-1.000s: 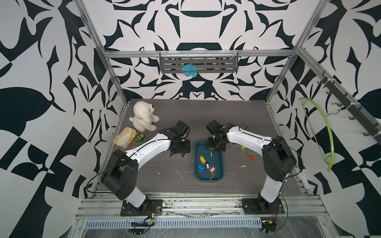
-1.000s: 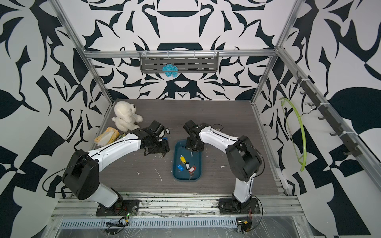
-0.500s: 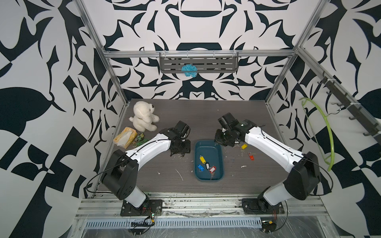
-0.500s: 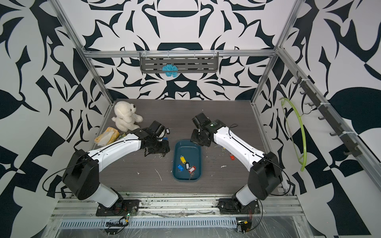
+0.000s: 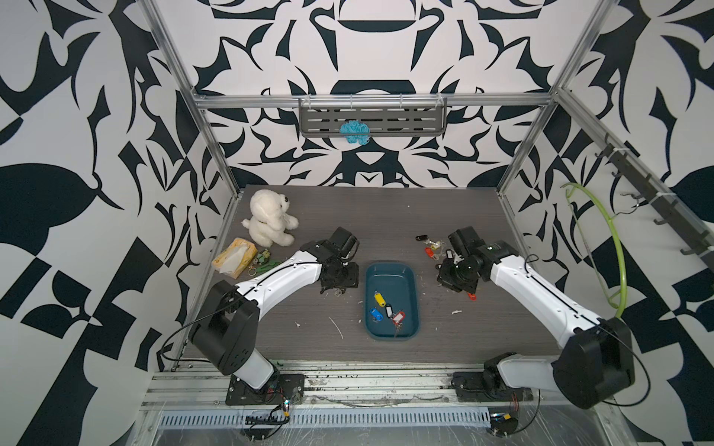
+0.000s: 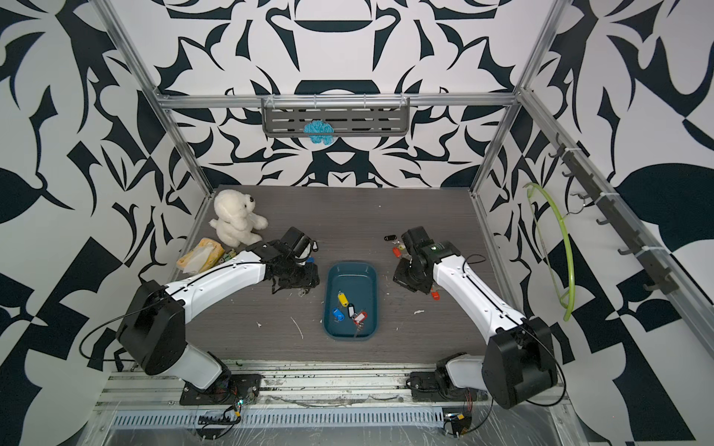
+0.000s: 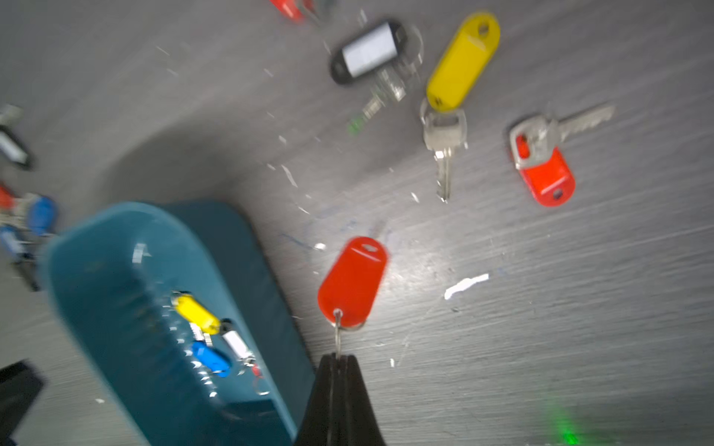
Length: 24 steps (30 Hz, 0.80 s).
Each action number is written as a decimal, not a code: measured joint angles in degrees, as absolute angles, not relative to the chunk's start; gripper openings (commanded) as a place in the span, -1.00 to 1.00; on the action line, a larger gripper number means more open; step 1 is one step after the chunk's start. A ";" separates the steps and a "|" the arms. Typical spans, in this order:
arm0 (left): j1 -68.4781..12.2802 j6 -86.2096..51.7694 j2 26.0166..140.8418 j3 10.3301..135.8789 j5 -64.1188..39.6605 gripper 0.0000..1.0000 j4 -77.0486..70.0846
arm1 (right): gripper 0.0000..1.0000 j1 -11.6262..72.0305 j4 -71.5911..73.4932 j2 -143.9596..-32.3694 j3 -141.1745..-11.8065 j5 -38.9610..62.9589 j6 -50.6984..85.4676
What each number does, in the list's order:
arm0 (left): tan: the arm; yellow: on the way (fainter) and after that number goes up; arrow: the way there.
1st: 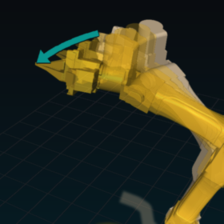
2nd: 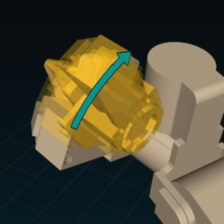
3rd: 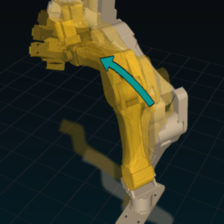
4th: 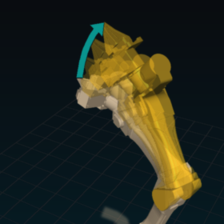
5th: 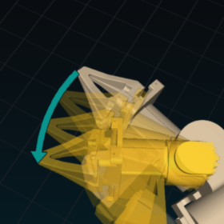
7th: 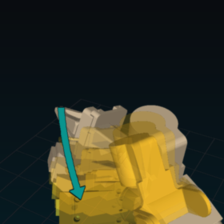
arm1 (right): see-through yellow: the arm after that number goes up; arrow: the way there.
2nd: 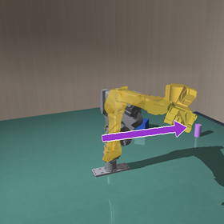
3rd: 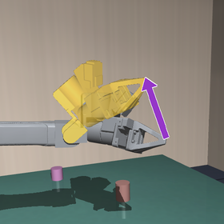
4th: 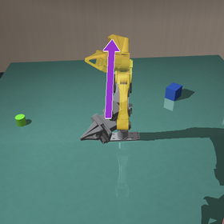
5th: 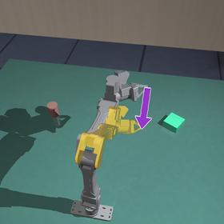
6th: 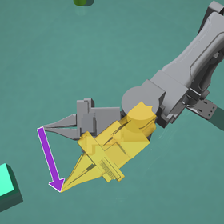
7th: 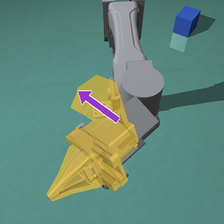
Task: Take the keys out of the storage box
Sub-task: Place the key at the center of the board.
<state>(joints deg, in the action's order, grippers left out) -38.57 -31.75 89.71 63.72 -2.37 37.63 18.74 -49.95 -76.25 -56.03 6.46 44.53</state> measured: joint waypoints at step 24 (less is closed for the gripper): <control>-49.71 -28.69 92.20 76.99 0.64 0.25 42.24 | -0.42 17.26 -49.87 -64.86 -56.07 5.85 40.95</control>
<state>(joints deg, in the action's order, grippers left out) -49.71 -28.69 92.20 76.99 0.64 42.24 17.26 -49.87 -64.86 -56.07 5.85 40.95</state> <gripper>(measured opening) 0.633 0.328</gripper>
